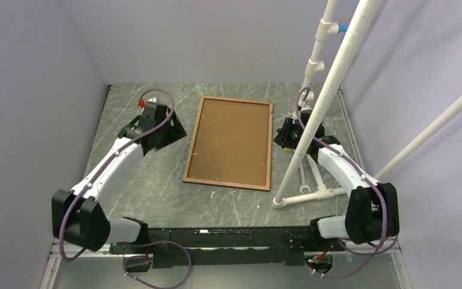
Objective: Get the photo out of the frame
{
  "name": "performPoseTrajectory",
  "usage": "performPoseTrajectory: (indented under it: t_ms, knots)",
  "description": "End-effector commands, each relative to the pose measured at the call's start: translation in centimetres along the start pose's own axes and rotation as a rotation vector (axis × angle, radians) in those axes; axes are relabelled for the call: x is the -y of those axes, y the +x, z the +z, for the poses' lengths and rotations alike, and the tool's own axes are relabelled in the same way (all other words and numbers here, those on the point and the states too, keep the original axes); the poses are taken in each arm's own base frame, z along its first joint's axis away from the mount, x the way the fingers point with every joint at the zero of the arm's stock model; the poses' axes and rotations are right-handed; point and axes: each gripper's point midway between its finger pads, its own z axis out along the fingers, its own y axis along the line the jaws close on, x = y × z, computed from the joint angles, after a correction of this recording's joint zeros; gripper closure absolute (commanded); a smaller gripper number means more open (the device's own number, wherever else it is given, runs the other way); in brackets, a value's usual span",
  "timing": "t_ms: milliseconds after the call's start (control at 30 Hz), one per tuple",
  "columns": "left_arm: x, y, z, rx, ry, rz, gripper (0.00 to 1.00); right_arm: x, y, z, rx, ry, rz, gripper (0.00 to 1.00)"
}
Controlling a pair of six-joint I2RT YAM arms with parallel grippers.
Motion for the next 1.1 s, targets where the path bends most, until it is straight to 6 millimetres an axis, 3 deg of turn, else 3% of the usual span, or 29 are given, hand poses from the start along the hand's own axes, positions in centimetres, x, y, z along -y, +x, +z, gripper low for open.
performPoseTrajectory:
  t_ms: [0, 300, 400, 733, 900, 1067]
  knots:
    - [2.5, 5.4, -0.3, -0.130, 0.132, -0.357, 0.17, -2.0, -2.7, -1.1, 0.109, -0.074, -0.016, 1.00]
    - [6.0, 15.0, -2.0, -0.373, 0.003, -0.623, 0.18, -2.1, -2.8, -1.7, 0.126, -0.079, -0.022, 1.00]
    - [7.2, 17.2, -2.3, -0.434, -0.042, -0.705, 0.19, -2.1, -2.9, -1.9, 0.135, -0.082, -0.024, 1.00]
    - [11.9, 21.9, -0.4, -0.579, -0.090, -0.843, 0.34, -2.0, -2.7, -2.1, 0.137, -0.074, -0.026, 1.00]
    - [12.3, 23.1, 0.9, -0.571, -0.136, -0.854, 0.36, -1.9, -2.7, -2.0, 0.138, -0.074, -0.027, 1.00]
    - [12.0, 24.6, 1.5, -0.593, -0.173, -0.861, 0.53, -1.9, -2.5, -1.8, 0.129, -0.076, -0.026, 1.00]
